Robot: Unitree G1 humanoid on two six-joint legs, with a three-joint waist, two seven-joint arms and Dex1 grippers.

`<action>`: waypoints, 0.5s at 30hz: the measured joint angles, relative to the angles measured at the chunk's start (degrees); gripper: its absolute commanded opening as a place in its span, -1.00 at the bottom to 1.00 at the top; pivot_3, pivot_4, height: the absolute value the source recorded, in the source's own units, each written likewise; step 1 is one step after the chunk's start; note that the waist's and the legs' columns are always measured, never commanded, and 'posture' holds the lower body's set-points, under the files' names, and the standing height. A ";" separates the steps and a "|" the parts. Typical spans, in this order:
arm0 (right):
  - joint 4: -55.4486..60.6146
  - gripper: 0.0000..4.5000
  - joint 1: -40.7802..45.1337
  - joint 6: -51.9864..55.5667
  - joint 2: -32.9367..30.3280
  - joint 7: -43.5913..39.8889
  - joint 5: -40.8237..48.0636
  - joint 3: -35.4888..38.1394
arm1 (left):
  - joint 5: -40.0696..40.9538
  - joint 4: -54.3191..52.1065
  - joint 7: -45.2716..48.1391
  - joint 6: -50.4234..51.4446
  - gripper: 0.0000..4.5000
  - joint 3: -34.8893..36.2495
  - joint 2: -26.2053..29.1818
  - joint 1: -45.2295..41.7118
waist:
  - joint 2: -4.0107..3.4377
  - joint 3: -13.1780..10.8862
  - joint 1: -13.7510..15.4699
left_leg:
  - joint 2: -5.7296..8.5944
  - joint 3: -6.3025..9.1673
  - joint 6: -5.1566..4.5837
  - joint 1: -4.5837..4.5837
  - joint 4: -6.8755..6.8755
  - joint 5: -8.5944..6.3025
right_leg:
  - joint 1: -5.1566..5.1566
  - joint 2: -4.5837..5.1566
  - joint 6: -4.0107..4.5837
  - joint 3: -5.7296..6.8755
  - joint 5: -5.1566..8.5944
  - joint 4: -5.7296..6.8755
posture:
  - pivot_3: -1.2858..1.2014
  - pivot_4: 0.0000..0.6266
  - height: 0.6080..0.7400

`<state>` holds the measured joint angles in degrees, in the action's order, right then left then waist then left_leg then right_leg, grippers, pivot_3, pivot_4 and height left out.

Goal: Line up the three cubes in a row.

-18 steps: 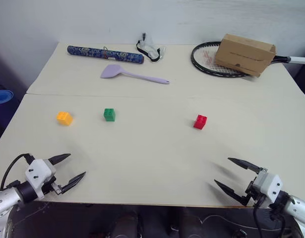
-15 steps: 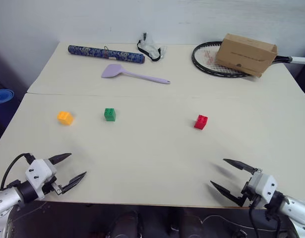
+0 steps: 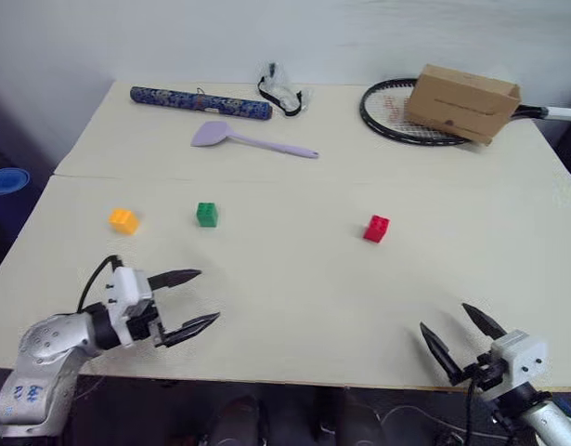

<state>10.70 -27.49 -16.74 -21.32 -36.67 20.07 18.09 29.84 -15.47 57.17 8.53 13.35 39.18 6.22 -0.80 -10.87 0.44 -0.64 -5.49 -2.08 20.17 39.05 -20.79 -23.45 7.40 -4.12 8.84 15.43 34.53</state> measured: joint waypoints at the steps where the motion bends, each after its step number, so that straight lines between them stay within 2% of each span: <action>1: 0.00 1.00 1.09 0.30 0.65 1.08 -0.87 -0.42 | -0.17 0.11 0.02 0.07 0.99 -0.56 -0.01 -0.49 | 0.01 0.00 -0.39 | -0.01 0.00 0.02 -0.01 -0.01 0.01 | -0.02 -0.01 0.02 0.00 0.01 0.04 | 0.03 -0.52 1.00; 4: 0.19 1.00 6.42 3.16 3.28 4.94 -3.48 -4.13 | -1.04 0.56 0.07 -0.25 0.99 -1.70 -0.22 -1.96 | 0.02 -0.01 -0.87 | -0.04 -0.02 0.09 -0.02 0.00 0.06 | -0.08 -0.05 0.06 -0.03 0.03 0.15 | 0.03 -0.52 1.00; 9: 1.13 1.00 21.26 10.56 10.36 15.45 -10.21 -11.62 | -1.90 0.66 -0.16 -0.62 0.99 -2.92 -0.56 -3.76 | -0.01 -0.01 -0.72 | -0.03 -0.02 0.16 0.05 0.02 0.12 | -0.23 -0.04 0.13 -0.05 0.08 0.29 | 0.03 -0.52 1.00; 11: 0.76 1.00 27.29 14.03 13.89 21.63 -13.58 -13.31 | -2.18 0.68 -0.36 -0.60 0.99 -3.19 -0.66 -3.78 | -0.01 -0.01 -0.59 | -0.03 0.02 0.17 0.12 0.01 0.13 | -0.25 -0.05 0.15 0.00 0.08 0.48 | 0.03 -0.52 1.00; 15: -2.05 1.00 34.32 16.79 18.10 28.57 -17.83 -15.55 | -2.72 0.65 -0.81 -0.53 0.99 -3.34 -0.76 -3.87 | 0.00 0.00 -0.74 | 0.01 0.00 0.09 0.17 0.04 0.18 | -0.24 -0.05 0.14 0.03 0.08 0.44 | 0.03 -0.52 1.00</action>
<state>8.66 6.84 0.05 -3.22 -8.09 2.25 2.54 27.12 -14.82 56.36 8.00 10.01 38.43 2.35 -0.80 -10.88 -0.31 -0.63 -5.49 -1.99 20.34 39.09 -20.61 -23.69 7.35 -3.97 8.87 15.51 34.96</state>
